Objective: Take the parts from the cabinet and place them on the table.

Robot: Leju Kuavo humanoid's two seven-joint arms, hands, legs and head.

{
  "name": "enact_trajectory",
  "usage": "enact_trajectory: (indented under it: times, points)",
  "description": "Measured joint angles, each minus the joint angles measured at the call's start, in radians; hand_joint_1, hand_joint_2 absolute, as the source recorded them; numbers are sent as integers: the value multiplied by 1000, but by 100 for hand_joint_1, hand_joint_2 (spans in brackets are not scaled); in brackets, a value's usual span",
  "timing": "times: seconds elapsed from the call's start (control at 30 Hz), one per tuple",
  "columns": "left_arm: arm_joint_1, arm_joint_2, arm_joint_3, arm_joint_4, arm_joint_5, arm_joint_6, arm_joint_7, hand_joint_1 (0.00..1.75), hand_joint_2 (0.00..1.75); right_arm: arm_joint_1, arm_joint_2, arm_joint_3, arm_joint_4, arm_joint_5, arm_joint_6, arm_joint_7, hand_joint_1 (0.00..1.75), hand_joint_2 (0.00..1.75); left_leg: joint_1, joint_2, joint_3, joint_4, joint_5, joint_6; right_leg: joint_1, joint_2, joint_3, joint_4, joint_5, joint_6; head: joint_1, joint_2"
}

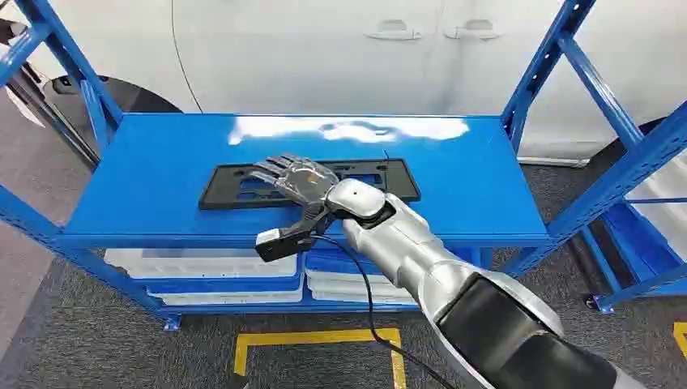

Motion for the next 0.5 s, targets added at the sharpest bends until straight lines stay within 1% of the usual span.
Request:
enact_trajectory:
  times: [0.03, 0.07, 0.1, 0.13, 0.17, 0.2, 0.23, 0.27, 0.3, 0.33, 0.37, 0.4, 0.43, 0.47, 0.5]
  points:
    - [1, 0, 0, 0, 0, 0, 0, 0, 0, 8, -2, 1, 4, 1, 0, 5, 0, 175, -1, 0, 0, 0, -1, 2, -1, 0, -41, 71, -22, 2, 0, 0]
    - [2, 1, 0, 0, 0, 0, 0, 0, 0, 17, -12, 2, 13, 6, 5, 20, 0, 175, -2, -1, 1, 0, -2, 3, -2, 0, -72, 117, -26, 2, 0, 0]
    - [4, 2, 0, 0, 0, 0, 0, 0, 0, 25, -18, 2, 20, 10, 6, 31, 0, 175, -3, -2, 3, 0, -3, 3, -2, 0, -76, 105, -1, -1, 0, 0]
    - [5, 2, 0, 0, 0, 0, 0, 0, 0, 28, -22, 2, 25, 15, 9, 42, 0, 175, -4, -3, 5, 0, -5, 3, -1, 0, -55, 48, 41, -6, 0, 0]
    - [5, 2, 0, 0, 0, 0, 0, 0, 0, 27, -25, 3, 29, 20, 17, 57, 0, 175, -6, -3, 9, 0, -7, 3, 0, 0, -16, -40, 90, -12, 0, 0]
    - [4, 2, 0, 0, 0, 0, 0, 0, 0, 24, -27, 4, 32, 26, 26, 74, 0, 175, -7, -3, 13, 0, -9, 1, 4, 0, 32, -143, 138, -22, 0, 0]
    - [4, 1, 0, 0, 1, 0, 0, 0, 0, 23, -32, 6, 37, 36, 36, 98, 0, 175, -7, -2, 14, 0, -10, -1, 12, -2, 62, -212, 145, -30, 0, 0]
    - [4, 1, 0, 0, 2, 0, 0, 0, 0, 22, -34, 8, 41, 40, 43, 118, 0, 175, -10, -3, 13, -1, -12, -6, 15, -5, 64, -217, 149, -28, 0, 0]
    - [5, 1, 0, 0, 2, 0, 0, 0, 0, 22, -39, 10, 48, 50, 47, 140, 0, 175, -8, -2, 13, -2, -12, -12, 18, -4, 63, -216, 149, -28, 0, 0]
    - [5, 1, 0, 0, 2, 0, 0, 0, 0, 22, -44, 10, 53, 59, 52, 161, 0, 175, -7, -2, 16, -6, -12, -16, 19, -4, 64, -216, 148, -31, 0, 0]
    - [5, 1, 0, 0, 2, 0, 0, 0, 0, 20, -53, 12, 59, 71, 59, 184, 0, 175, -7, -2, 18, -11, -10, -21, 18, -4, 66, -222, 151, -35, 0, 0]
    - [6, 2, 0, 0, 2, 0, 0, 0, 0, 19, -59, 13, 62, 78, 65, 203, 0, 175, -11, -1, 15, -7, -16, -26, 3, -6, 75, -238, 160, -40, 0, 0]
    - [7, 2, 0, 0, 2, 1, -1, 0, 0, 17, -64, 15, 67, 83, 71, 218, 0, 175, -10, -1, 9, 18, -38, -30, 5, -5, 80, -245, 162, -43, 0, 0]
    - [7, 2, 0, 0, 2, 1, -1, 0, 0, 13, -69, 15, 71, 86, 75, 227, 0, 175, -9, -1, -18, 82, -78, -32, 4, -6, 81, -245, 163, -46, 0, 0]
    - [7, 3, 0, 0, 2, 1, -1, 0, 0, 12, -76, 18, 77, 88, 77, 230, 0, 175, -6, -1, -53, 160, -116, -35, 5, -6, 81, -245, 162, -47, 0, 0]
